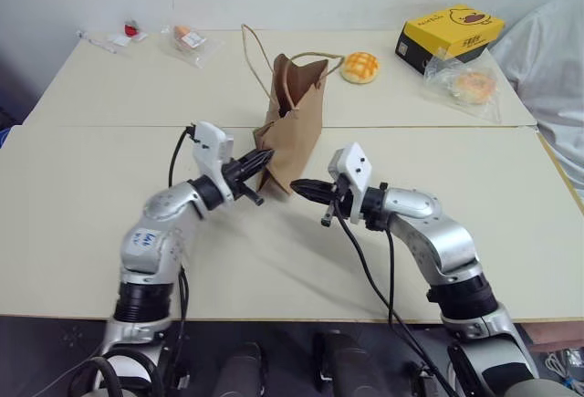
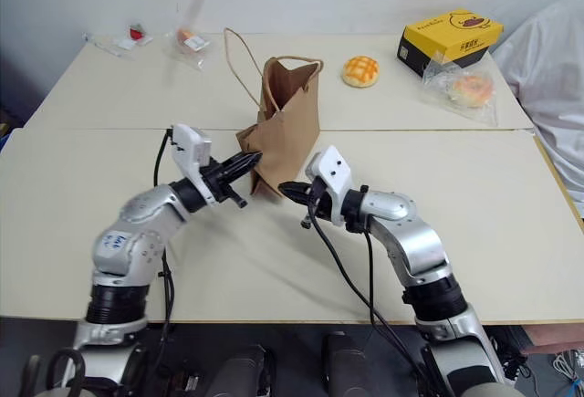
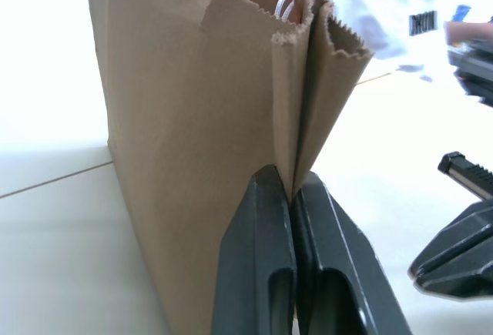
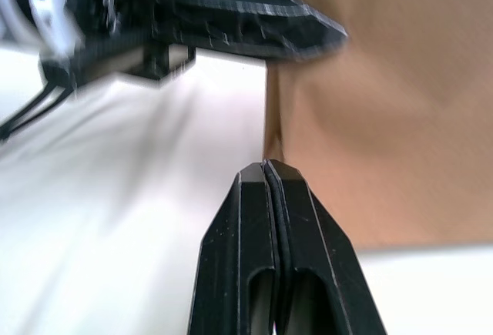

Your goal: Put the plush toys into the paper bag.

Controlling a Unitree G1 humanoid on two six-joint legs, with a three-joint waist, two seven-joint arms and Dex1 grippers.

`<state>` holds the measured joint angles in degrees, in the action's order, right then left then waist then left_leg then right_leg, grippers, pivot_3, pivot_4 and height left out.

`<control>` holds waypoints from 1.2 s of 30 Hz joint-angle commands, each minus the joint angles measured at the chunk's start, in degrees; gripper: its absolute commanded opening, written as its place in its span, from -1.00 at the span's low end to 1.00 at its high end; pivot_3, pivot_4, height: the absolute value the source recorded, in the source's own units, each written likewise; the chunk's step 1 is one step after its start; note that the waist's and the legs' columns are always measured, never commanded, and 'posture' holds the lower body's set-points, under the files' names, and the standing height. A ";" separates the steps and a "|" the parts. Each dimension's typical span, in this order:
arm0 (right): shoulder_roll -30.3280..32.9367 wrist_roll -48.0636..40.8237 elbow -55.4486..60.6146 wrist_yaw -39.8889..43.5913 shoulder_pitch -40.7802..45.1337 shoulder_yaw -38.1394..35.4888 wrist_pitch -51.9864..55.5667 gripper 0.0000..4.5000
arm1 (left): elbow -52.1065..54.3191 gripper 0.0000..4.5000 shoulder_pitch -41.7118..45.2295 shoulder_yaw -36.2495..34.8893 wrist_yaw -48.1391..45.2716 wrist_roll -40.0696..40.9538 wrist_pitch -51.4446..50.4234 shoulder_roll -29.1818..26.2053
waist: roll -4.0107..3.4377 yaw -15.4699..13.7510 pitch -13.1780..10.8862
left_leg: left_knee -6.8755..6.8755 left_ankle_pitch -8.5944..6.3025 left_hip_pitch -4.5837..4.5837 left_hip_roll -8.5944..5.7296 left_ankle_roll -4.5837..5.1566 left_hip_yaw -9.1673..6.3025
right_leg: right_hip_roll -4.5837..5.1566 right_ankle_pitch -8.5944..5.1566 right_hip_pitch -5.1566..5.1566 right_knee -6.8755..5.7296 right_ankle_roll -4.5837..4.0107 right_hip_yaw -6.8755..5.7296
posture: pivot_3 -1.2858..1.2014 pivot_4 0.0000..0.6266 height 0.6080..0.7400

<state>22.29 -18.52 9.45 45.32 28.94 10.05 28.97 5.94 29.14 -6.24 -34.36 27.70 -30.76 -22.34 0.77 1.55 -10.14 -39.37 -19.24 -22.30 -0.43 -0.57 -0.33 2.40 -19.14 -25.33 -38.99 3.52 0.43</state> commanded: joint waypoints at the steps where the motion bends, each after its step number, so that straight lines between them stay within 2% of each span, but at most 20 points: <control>1: 4.41 -3.51 6.78 2.70 -3.39 -6.14 -1.48 -1.00 | -1.41 -0.99 2.75 -2.39 -14.07 5.52 2.14 -5.93 | 0.00 -0.01 0.00 | 0.00 0.00 -0.01 0.00 0.00 -0.02 | 0.00 0.00 0.00 0.01 0.00 -0.02 | 0.03 -0.52 1.00; 4: 10.25 -8.30 11.19 6.85 -9.39 -13.89 -2.03 -1.00 | -5.51 -0.99 5.11 -1.73 -28.61 7.76 5.63 -10.63 | 0.00 -0.40 0.00 | 0.02 0.00 -0.02 -0.02 0.01 -0.03 | 0.02 0.00 0.04 0.07 0.00 -0.03 | 0.03 -0.52 1.00; 7: 17.20 -9.82 12.55 12.13 -17.51 -22.27 -5.61 -1.00 | -9.30 -0.99 7.84 0.72 -40.06 8.82 6.85 -12.76 | 0.00 -1.49 0.00 | 0.02 -0.02 0.06 -0.05 0.04 -0.10 | 0.03 0.00 0.26 0.25 0.00 -0.12 | 0.03 -0.52 1.00; 10: 22.77 -9.37 11.50 16.90 -26.03 -29.88 -9.69 -1.00 | -11.38 -0.99 10.07 3.01 -47.54 9.82 6.36 -12.83 | 0.00 -1.97 0.00 | 0.05 -0.08 0.30 -0.07 0.14 -0.19 | 0.02 0.00 0.68 0.48 0.00 -0.19 | 0.03 -0.52 1.00; 13: 25.59 -8.41 9.56 19.02 -33.71 -36.42 -12.43 -1.00 | -14.13 -0.99 11.41 4.47 -52.10 8.89 7.75 -12.34 | 0.00 -2.18 0.00 | 0.05 -0.13 0.43 -0.07 0.24 -0.17 | -0.01 0.03 0.87 0.55 0.05 -0.16 | 0.03 -0.52 1.00; 19: 25.90 -7.21 7.68 18.74 -42.00 -42.32 -15.44 -1.00 | -22.58 -0.99 13.38 5.35 -55.77 5.69 12.29 -12.52 | 0.01 -1.39 -0.01 | 0.17 -0.14 0.88 -0.05 0.26 0.08 | -0.08 0.03 1.03 0.55 0.06 0.10 | 0.03 -0.52 1.00; 22: 25.57 -7.77 8.64 18.24 -43.54 -42.82 -15.53 -1.00 | -30.18 -0.99 15.08 6.28 -57.15 1.36 19.93 -13.39 | 0.01 -1.43 -0.01 | 0.17 -0.14 1.03 -0.05 0.26 0.12 | -0.09 0.03 1.12 0.52 0.06 0.13 | 0.03 -0.52 1.00; 26: 25.05 -8.51 10.08 16.73 -43.40 -42.17 -15.15 -1.00 | -39.06 -0.99 17.75 10.94 -56.80 -7.50 33.24 -14.28 | 0.01 -1.57 -0.01 | 0.18 -0.15 1.09 -0.05 0.27 0.11 | -0.08 0.03 1.20 0.58 0.06 0.12 | 0.03 -0.52 1.00; 29: 24.70 -9.06 10.95 16.12 -43.27 -41.51 -14.94 -1.00 | -42.37 -0.99 19.85 10.50 -55.19 -8.21 37.03 -12.68 | 0.01 -1.91 -0.01 | 0.17 -0.15 1.06 -0.05 0.28 0.09 | -0.07 0.03 1.20 0.62 0.06 0.09 | 0.03 -0.52 1.00; 36: 23.97 -9.65 10.99 16.38 -44.04 -40.70 -15.72 -1.00 | -47.37 -0.99 21.48 7.97 -52.09 -9.97 44.43 -13.24 | 0.01 -2.55 -0.01 | 0.17 -0.18 1.05 -0.05 0.31 0.08 | -0.05 0.03 1.22 0.68 0.06 0.07 | 0.03 -0.52 1.00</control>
<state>46.66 -27.07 19.47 61.63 -14.71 -30.21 14.36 -40.52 49.03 3.76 -85.93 17.78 12.26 -34.66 0.79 -0.99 -10.15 -39.20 -19.42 -21.24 -0.48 -0.25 -0.25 2.35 -19.11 -24.11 -38.33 3.58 0.51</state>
